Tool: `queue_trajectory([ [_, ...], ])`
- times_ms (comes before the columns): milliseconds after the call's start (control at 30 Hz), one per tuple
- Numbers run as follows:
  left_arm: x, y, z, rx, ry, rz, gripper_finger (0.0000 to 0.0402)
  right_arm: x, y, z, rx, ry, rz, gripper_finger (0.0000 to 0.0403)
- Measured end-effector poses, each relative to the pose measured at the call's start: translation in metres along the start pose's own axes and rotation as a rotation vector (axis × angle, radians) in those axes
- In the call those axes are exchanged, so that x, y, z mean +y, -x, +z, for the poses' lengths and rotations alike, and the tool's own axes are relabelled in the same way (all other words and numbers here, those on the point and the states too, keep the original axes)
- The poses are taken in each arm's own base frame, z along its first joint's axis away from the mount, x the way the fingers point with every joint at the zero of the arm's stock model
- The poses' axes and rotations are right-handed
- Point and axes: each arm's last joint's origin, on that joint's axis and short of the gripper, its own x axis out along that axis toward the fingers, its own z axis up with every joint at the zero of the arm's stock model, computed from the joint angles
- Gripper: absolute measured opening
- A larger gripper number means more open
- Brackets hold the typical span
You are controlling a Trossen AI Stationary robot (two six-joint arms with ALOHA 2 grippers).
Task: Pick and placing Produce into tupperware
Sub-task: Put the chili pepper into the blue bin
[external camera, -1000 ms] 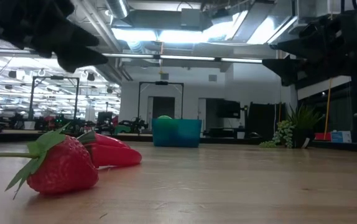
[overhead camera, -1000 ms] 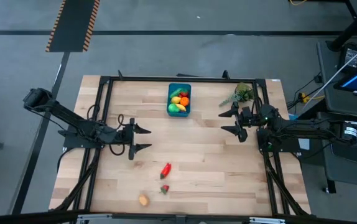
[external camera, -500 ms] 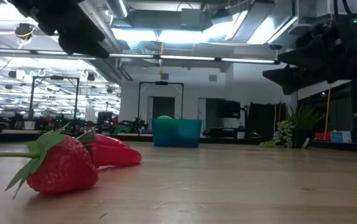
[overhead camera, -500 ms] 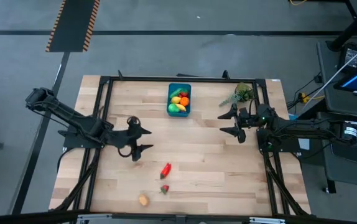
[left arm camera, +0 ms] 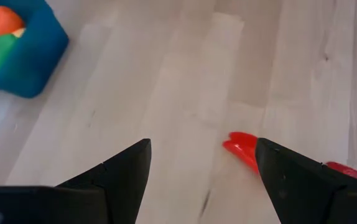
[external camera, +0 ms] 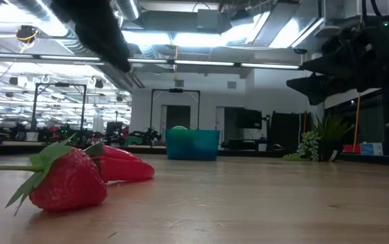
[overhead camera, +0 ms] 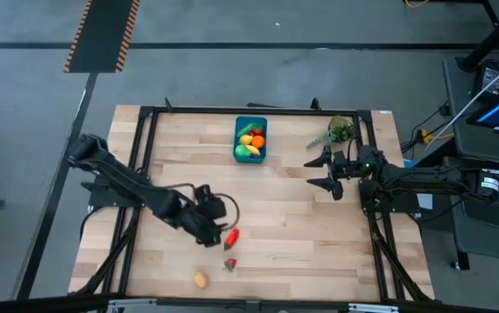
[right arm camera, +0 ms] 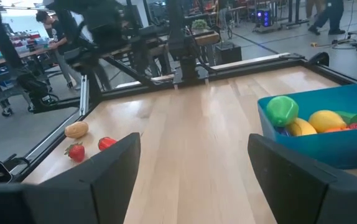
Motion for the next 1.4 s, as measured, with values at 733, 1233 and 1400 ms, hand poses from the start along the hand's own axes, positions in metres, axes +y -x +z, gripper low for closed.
queue_trajectory([
  [733,-0.106,-0.039,0.032,0.188,0.097,0.008,0.0280,-0.002,0.002,-0.018,0.168,-0.216,-0.042,0.0299],
  [1233,-0.109,-0.068,0.026,0.408,0.198,0.150,0.0280,-0.002,0.002,-0.018,0.169,-0.180,-0.039,0.0299],
  [1400,-0.103,-0.072,0.030,0.426,0.235,0.160,0.0280,-0.002,0.002,-0.018,0.168,-0.164,-0.038,0.0299],
])
